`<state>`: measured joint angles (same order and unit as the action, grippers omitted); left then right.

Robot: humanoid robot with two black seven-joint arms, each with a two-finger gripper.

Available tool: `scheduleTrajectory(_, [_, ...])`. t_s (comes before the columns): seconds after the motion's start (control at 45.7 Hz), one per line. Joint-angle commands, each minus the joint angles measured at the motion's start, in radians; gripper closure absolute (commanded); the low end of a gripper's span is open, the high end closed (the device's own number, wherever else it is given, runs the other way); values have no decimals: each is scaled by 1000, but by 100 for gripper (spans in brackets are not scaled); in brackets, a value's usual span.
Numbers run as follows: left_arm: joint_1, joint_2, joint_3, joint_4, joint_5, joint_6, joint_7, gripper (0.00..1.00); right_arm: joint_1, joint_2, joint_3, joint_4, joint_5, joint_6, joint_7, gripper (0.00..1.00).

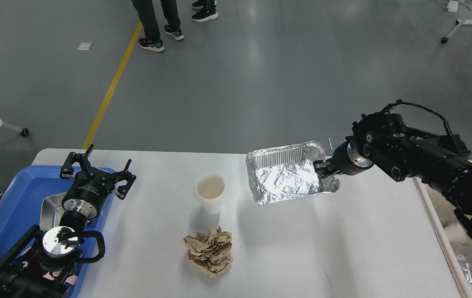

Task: Tidy desktop
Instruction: 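Lift the foil tray with the right gripper and hold it above the table, then move the left gripper away from the blue tray toward the paper cup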

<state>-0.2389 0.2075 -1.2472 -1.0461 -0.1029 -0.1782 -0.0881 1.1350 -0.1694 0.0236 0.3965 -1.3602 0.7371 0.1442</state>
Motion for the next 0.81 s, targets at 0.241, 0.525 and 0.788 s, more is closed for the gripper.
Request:
scheduleTrajectory(0.241, [3,0,9,-37,94,-20,2,2,-1,-9,-16,-1,4,-1,0,100])
scheduleTrajectory(0.525, [-7,47,49,-45,115,-23,2,2,2,-7,-17,-1,3,-2,2,100])
scheduleTrajectory(0.788, [-22,46,-38,-45,187,2,-36,2,3,-9,-17,-1,3,-2,0,100])
